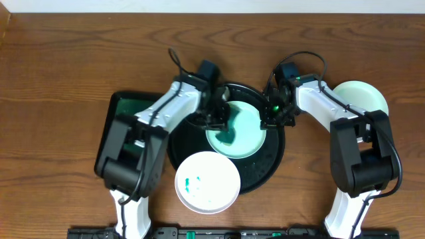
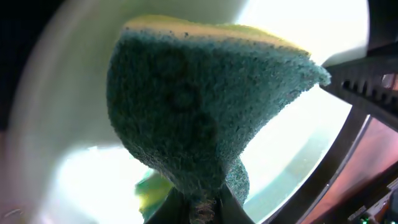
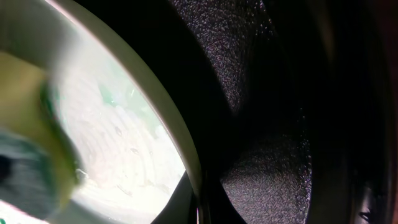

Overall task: Clean dirty plates on tray and stack at the side
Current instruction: 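Grasp the sponge from the green tray with the left gripper, then scrub the centered plate with the sponge while the right gripper holds it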

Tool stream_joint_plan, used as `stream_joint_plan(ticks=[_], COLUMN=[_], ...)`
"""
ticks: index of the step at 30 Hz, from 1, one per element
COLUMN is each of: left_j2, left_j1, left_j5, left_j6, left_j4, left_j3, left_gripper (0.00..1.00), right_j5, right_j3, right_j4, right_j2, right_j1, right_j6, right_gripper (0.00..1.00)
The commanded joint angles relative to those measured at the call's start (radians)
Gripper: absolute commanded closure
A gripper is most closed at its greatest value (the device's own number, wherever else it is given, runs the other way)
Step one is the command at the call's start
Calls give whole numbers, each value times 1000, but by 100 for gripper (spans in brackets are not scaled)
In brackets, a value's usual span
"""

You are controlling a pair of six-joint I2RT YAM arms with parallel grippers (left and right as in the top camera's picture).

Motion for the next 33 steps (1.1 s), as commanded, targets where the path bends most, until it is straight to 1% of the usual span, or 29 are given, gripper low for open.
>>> stream_joint_plan(ticks=[1,8,17,21,29,33], left_j2=[43,81,81,81,81,81], left_j1=[-35,-107,-96,-80,-31,-30], left_j5=[43,37,-58,-196,-500,-578], left_j6=[-27,-28,-80,-98,-121,-135], left_j4=[4,29,142,135,-33,-93], left_j3=[10,12,22,23,23,23], left_gripper=[92,93,93,93,93,93], right_j5=[43,43,43,44,44,44], right_j3=[-32,-32,-32,-32,-32,-32], right_j4=[-17,-22,-35,-43,-46,-44], right_j2=[63,63,63,63,63,63], right_j1=[10,10,10,10,10,10], right_j6=[-7,-7,-6,7,8,8], right_gripper=[99,99,99,99,99,99])
